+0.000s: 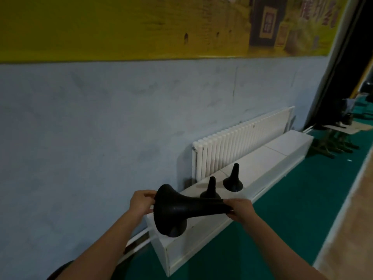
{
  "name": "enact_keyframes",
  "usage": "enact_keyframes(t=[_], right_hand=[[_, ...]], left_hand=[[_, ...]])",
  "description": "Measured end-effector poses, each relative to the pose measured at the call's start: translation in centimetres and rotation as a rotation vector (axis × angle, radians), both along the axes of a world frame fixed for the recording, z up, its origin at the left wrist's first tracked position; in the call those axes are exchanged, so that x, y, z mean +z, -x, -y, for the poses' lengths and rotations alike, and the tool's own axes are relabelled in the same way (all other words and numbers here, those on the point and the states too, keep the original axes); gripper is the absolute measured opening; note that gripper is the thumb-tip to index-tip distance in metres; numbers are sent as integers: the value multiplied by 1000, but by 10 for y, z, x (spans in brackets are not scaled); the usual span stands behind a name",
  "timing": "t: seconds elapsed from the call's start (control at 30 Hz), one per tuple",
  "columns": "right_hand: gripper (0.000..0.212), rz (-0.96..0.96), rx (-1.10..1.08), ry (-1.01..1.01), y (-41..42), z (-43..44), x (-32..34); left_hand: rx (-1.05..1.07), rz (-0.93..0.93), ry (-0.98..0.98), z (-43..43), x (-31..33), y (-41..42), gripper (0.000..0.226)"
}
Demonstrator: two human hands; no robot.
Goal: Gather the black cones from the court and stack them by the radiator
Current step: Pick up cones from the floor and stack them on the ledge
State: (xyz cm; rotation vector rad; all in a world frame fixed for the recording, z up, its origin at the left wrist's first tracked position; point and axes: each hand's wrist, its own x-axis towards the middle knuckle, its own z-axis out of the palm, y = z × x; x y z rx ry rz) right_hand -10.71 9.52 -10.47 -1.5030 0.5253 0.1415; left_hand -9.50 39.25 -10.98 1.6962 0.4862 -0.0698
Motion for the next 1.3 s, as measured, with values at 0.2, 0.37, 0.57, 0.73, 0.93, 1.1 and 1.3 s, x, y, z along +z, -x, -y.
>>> enact_keyframes(t=[0.2, 0.37, 0.57, 0.73, 0.93, 1.1, 1.3], right_hand=[[16, -37, -27, -124, -84, 7, -24], [4, -55, 107, 93, -142, -11, -34], [19, -91, 159, 315, -225, -40, -54], [35, -84, 245, 462, -272, -66, -65], [39, -47, 411, 557, -310, -108, -76], [14, -41, 461, 576, -324, -142, -104], [25, -195, 586, 494, -324, -169, -161]], left_hand=[[89, -63, -4, 11, -27, -53, 30], [127, -161, -11, 0, -64, -106, 26], [41, -361, 24, -21, -111, -190, 14], [-26, -527, 76, -26, -138, -227, 12], [-4, -632, 167, -39, -174, -249, 13], [48, -636, 439, -36, -188, -251, 23], [117, -616, 574, -24, -200, -259, 40]])
